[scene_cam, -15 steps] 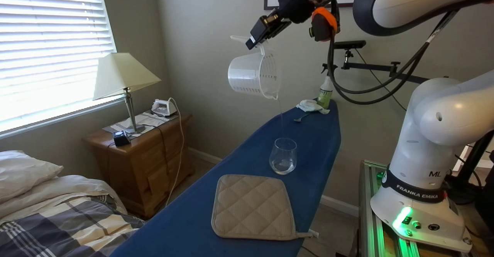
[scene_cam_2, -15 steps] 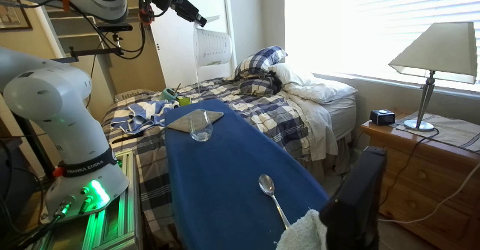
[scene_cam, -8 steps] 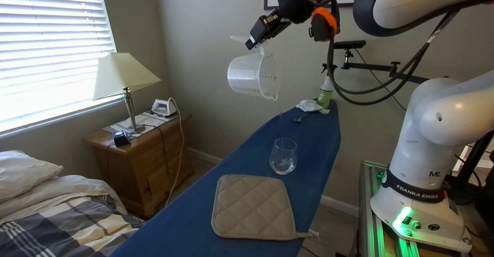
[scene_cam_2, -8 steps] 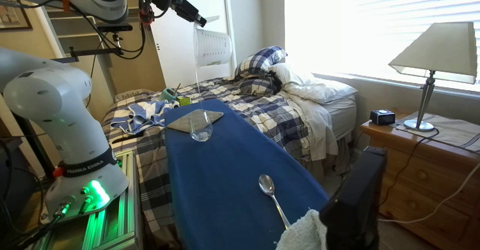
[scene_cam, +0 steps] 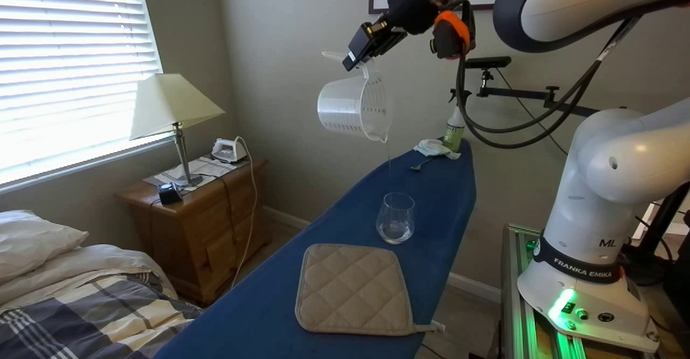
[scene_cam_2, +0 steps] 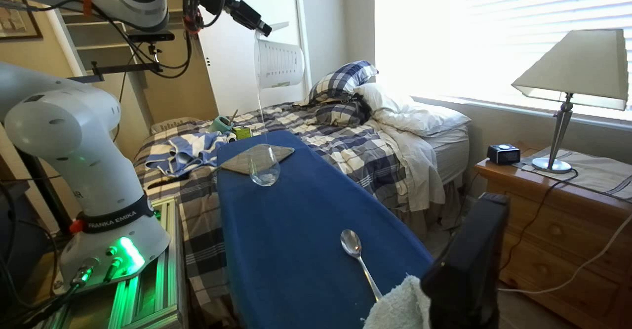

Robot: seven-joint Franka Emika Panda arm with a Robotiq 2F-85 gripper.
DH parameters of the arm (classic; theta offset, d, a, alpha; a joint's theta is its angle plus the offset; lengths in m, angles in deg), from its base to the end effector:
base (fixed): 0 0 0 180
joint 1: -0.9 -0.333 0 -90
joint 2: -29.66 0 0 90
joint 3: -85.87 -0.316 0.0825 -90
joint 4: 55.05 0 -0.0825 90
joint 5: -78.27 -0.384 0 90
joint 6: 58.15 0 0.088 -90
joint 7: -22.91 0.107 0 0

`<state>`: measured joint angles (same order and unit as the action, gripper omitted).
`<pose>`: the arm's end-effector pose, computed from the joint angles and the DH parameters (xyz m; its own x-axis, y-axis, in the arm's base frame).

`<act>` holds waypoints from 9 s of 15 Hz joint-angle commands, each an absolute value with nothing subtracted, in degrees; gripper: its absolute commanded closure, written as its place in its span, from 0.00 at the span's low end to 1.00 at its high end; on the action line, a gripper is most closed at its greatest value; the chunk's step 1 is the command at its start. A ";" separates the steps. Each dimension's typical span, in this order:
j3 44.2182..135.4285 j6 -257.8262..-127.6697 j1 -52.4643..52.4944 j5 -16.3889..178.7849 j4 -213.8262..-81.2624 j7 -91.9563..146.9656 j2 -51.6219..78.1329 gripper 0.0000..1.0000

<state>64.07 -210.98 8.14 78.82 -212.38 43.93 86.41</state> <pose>0.3126 0.1050 0.5667 0.6047 -0.0555 0.7945 -0.1394 -0.9895 0.0369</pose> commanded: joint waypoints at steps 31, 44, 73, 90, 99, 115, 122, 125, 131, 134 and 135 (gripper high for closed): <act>66.08 -204.98 15.91 78.88 -212.58 52.99 83.45 0.93; 71.26 -201.05 18.86 79.46 -212.99 59.43 79.27 0.70; 86.87 -191.96 25.85 83.15 -202.37 86.05 54.66 0.93; 94.40 -189.86 24.54 77.78 -202.47 91.01 49.82 0.93; 96.29 -190.24 24.78 77.82 -202.75 91.61 47.63 0.93; 96.46 -189.99 25.27 81.63 -200.68 91.57 45.65 0.00; 95.68 -188.66 24.49 86.96 -197.64 89.28 46.04 0.00; 95.67 -186.59 22.87 85.73 -196.11 85.03 46.95 0.00; 95.48 -175.55 17.98 81.40 -193.32 73.85 50.89 0.00; 94.93 -170.51 15.74 79.51 -193.30 66.91 54.16 0.00; 94.55 -169.08 15.19 79.10 -193.57 64.92 55.36 0.00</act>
